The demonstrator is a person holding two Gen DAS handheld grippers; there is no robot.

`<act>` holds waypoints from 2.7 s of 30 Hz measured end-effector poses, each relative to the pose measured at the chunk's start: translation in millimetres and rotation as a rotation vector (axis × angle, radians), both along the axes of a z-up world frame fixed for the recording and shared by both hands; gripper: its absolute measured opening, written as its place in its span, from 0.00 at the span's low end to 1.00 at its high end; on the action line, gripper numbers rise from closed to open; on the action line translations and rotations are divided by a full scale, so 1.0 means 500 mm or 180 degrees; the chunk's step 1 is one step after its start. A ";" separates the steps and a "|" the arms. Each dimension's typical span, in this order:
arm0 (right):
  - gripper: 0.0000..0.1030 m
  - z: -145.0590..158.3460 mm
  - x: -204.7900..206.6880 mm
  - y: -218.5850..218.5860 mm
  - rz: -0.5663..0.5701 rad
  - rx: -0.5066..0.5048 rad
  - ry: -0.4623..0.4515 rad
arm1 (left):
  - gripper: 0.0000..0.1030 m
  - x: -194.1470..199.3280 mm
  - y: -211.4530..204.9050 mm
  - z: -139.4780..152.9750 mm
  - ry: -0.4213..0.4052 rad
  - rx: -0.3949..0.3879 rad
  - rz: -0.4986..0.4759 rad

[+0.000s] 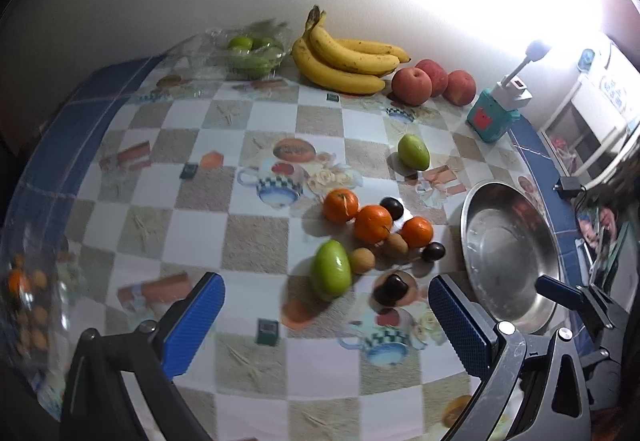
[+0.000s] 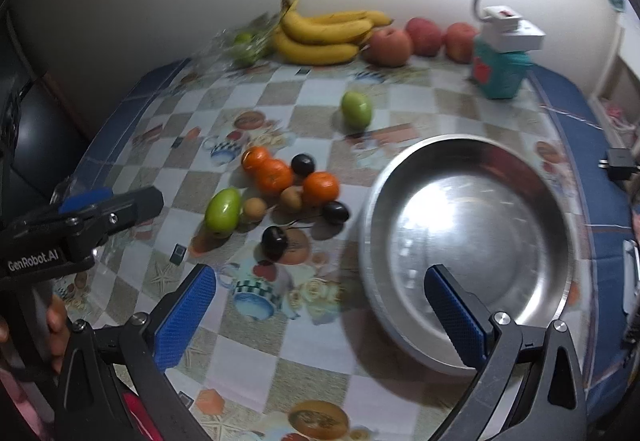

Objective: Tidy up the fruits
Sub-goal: 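Grasp the green mango with the left tool while the right tool grasps a dark plum, then carry the green mango and dark plum with both tools over the steel basin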

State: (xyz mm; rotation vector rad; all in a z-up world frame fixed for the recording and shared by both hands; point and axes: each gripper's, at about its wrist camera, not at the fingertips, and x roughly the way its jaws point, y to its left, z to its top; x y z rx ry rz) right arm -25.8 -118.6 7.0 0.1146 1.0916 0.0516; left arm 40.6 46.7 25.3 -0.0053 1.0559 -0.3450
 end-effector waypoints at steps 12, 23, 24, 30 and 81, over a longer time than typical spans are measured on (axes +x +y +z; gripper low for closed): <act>0.99 -0.043 0.052 0.049 0.0283 -0.0125 -0.0047 | 0.99 0.062 -0.003 -0.069 0.0107 0.0273 -0.0409; 0.67 -0.116 0.095 0.087 0.0676 -0.0043 0.0140 | 0.80 0.079 -0.017 -0.136 0.0332 0.0125 -0.0624; 0.66 -0.121 0.097 0.088 0.0695 -0.0030 0.0152 | 0.78 0.078 -0.022 -0.139 0.0329 0.0137 -0.0656; 0.55 -0.146 0.107 0.091 0.0757 -0.0086 0.0173 | 0.65 0.081 -0.047 -0.156 0.0318 0.0180 -0.0843; 0.26 -0.060 0.073 0.032 0.0397 0.0347 -0.0071 | 0.39 0.054 -0.028 -0.088 0.0610 -0.0338 -0.0130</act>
